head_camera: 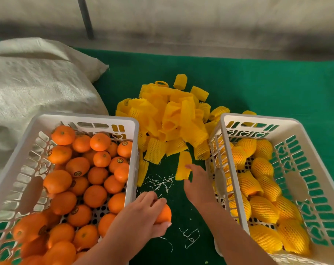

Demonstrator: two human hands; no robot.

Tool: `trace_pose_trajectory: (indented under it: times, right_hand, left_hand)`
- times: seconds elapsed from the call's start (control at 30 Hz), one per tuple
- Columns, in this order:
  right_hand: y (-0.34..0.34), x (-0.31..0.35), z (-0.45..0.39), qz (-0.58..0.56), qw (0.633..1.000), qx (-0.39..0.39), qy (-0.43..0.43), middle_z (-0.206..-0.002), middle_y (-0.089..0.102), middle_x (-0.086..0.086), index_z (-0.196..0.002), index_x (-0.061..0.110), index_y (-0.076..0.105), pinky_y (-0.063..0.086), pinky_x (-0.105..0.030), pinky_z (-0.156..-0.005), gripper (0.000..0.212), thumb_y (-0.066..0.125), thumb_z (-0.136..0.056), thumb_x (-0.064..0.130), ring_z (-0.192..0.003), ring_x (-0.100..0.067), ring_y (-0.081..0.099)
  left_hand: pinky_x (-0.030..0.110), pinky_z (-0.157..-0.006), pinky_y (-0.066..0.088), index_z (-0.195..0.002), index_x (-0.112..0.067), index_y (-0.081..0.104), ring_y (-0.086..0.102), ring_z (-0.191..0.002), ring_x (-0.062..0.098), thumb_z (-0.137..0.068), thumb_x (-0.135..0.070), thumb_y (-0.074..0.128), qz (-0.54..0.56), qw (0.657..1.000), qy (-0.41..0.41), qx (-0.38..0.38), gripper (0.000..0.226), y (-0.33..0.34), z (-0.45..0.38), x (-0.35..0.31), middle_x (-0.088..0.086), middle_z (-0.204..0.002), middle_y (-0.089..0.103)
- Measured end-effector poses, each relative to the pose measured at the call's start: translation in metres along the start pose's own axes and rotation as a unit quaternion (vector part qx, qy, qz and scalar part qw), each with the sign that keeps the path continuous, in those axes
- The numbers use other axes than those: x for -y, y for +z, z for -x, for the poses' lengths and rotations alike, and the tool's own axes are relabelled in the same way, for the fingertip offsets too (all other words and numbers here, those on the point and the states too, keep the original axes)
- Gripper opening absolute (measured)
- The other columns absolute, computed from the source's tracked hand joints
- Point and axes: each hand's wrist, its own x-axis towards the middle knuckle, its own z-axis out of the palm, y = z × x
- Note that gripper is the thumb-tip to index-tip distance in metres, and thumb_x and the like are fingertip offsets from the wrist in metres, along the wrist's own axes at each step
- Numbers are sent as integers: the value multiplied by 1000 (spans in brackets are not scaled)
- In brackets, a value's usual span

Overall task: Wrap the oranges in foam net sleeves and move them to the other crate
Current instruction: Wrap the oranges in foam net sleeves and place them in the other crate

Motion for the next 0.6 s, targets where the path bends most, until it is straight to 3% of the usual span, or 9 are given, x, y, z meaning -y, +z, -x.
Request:
trace_pose_trajectory:
  times: [0.1, 0.2, 0.33, 0.47, 0.53, 0.6]
  right_hand:
    - [-14, 7, 41, -150, 988, -48, -5, -116, 66, 15, -126, 31, 60, 51, -18, -89, 43, 75, -91, 11, -108, -1, 62]
    - [-25, 12, 83, -253, 966, -58, 1, -100, 69, 23, -110, 37, 64, 48, -6, -78, 29, 77, -93, 18, -100, 4, 65]
    - [-40, 11, 117, -292, 956, -29, 9, -102, 68, 23, -108, 38, 65, 54, -20, -82, 24, 72, -96, 18, -99, 1, 65]
    - [-51, 9, 143, -304, 952, -20, 25, -97, 68, 0, -107, 38, 63, 62, -49, -83, 21, 70, -94, 24, -90, -19, 67]
    - [-55, 10, 153, -311, 949, -43, 27, -93, 67, -9, -103, 36, 64, 61, -54, -78, 18, 68, -95, 20, -85, -28, 65]
    - [-59, 11, 161, -309, 948, -65, 31, -89, 67, -5, -99, 37, 63, 62, -52, -75, 15, 66, -97, 22, -84, -28, 66]
  left_hand:
    - [10, -61, 47, -119, -38, 67, 66, -82, -1, -85, -77, 44, 14, 1000, -15, -1, 57, -4, 0, -1, -19, -102, 67]
    - [18, -79, 46, -135, -35, 57, 62, -103, 4, -91, -76, 39, 42, 997, -51, 27, 63, -9, 2, -1, -13, -119, 62]
    - [22, -93, 41, -145, -36, 45, 51, -119, 10, -90, -79, 33, 65, 994, -84, 37, 71, -7, 5, 0, -9, -134, 51]
    - [22, -86, 38, -142, -37, 46, 44, -110, 4, -84, -83, 33, 65, 992, -98, 38, 75, -14, 6, -2, -10, -134, 50]
    - [21, -86, 38, -142, -38, 44, 40, -107, 1, -83, -85, 35, 75, 992, -97, 40, 76, -19, 8, -4, -12, -134, 49]
    - [23, -88, 40, -143, -38, 42, 40, -109, 1, -82, -86, 39, 100, 989, -102, 43, 77, -24, 10, -6, -14, -136, 47]
